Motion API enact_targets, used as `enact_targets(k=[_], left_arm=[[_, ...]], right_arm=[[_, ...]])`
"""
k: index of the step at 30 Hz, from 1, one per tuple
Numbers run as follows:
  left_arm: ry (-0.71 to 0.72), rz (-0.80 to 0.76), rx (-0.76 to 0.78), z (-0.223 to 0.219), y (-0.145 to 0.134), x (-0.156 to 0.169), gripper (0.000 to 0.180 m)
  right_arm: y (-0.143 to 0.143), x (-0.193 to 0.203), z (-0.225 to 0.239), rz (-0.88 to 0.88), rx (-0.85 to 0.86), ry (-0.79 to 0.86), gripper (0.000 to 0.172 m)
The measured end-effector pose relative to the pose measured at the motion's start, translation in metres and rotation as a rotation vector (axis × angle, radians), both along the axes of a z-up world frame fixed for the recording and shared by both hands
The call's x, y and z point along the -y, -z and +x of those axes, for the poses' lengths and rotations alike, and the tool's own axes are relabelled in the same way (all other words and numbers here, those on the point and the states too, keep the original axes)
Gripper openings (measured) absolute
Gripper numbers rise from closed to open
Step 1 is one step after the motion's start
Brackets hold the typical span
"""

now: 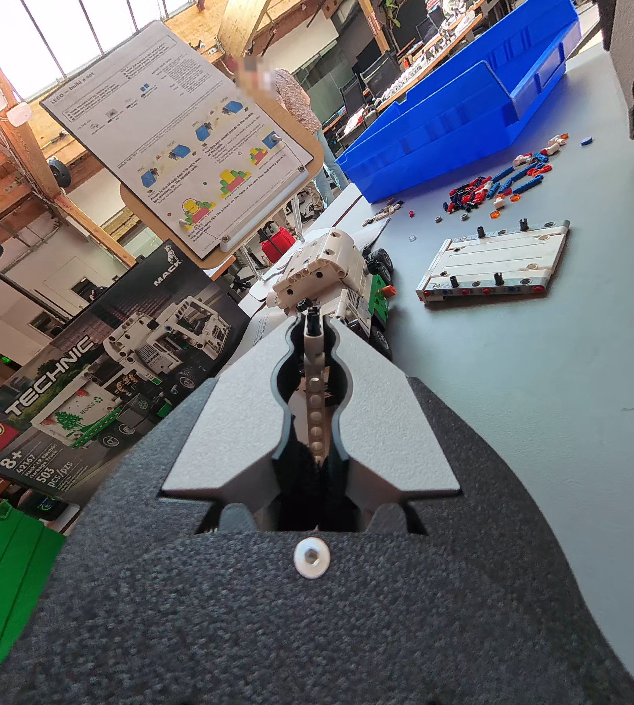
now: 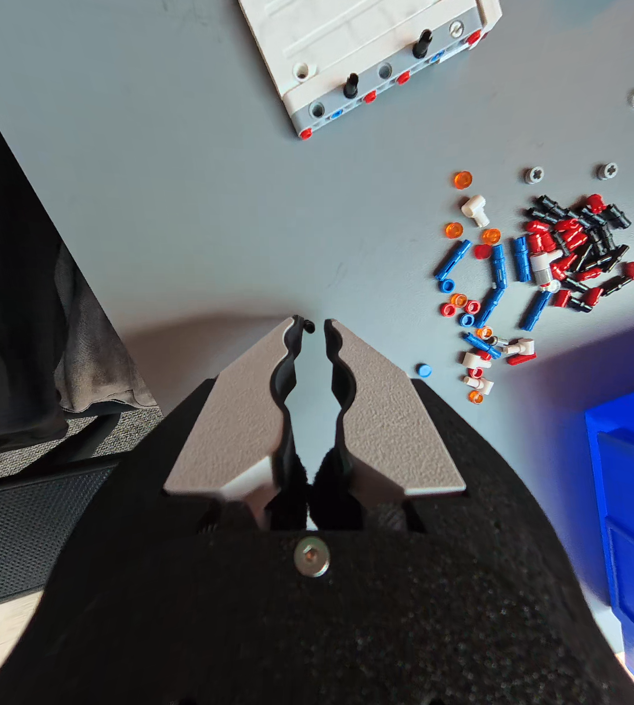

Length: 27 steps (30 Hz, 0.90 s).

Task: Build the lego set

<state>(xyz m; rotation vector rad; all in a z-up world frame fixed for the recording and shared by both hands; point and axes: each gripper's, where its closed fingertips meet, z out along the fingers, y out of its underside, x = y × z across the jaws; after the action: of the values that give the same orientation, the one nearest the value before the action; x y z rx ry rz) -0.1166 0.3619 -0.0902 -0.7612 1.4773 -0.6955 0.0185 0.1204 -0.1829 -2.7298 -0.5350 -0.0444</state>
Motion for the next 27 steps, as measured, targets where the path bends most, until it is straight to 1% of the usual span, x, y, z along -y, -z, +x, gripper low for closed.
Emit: enact_targets(k=[1, 3, 8, 24, 27], left_arm=[[-0.001, 0.001, -0.001, 0.000, 0.000, 0.000, 0.006], [-0.001, 0.004, -0.002, 0.000, 0.001, 0.000, 0.006], [-0.004, 0.011, -0.010, 0.001, 0.002, 0.000, 0.006], [-0.003, 0.012, -0.023, 0.002, 0.005, 0.000, 0.006], [-0.002, 0.011, -0.024, 0.003, 0.005, 0.000, 0.006]], right_arm=[[-0.001, 0.000, 0.001, 0.006, 0.003, -0.002, 0.010], [-0.002, -0.001, 0.000, 0.022, -0.011, -0.003, 0.010], [0.004, 0.003, -0.002, 0.000, -0.029, -0.005, 0.010], [0.007, 0.004, 0.002, -0.024, -0.017, -0.010, 0.007], [0.008, 0.002, 0.002, -0.012, -0.015, -0.013, 0.004]])
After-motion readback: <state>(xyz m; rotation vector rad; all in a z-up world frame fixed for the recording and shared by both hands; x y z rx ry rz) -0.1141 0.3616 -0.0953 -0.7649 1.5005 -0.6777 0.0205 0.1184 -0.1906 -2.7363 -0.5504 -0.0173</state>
